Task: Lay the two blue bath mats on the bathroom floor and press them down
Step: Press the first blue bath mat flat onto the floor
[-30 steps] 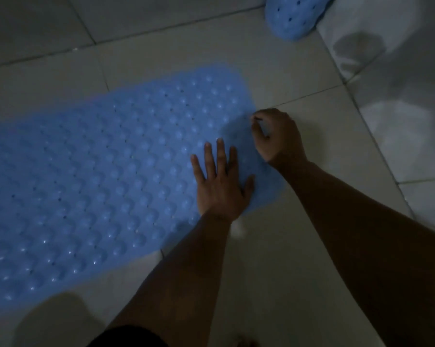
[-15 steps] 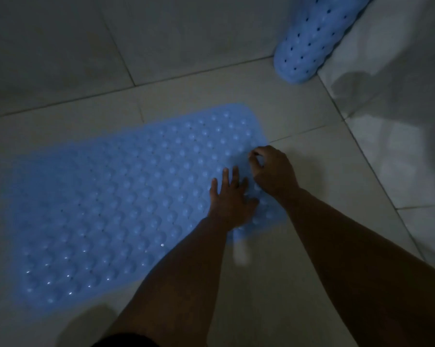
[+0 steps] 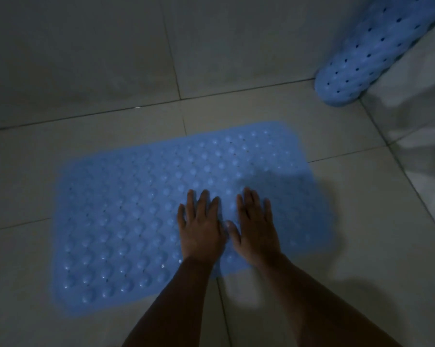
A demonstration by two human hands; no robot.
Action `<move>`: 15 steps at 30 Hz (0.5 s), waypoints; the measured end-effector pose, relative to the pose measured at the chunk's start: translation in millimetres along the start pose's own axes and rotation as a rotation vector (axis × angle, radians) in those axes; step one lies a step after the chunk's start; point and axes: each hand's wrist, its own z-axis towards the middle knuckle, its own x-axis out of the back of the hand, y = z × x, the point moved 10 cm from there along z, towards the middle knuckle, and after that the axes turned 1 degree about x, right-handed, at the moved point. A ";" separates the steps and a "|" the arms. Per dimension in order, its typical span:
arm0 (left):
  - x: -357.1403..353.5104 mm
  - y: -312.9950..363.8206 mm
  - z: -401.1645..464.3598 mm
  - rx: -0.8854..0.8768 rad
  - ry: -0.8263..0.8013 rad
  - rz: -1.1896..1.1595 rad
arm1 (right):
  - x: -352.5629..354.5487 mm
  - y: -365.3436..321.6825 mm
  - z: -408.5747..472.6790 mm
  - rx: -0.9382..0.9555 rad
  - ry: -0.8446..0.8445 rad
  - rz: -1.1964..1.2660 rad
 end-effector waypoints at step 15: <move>4.9 -25.2 4.0 0.042 0.074 -0.065 | 12.0 -4.5 -1.6 0.033 0.121 0.048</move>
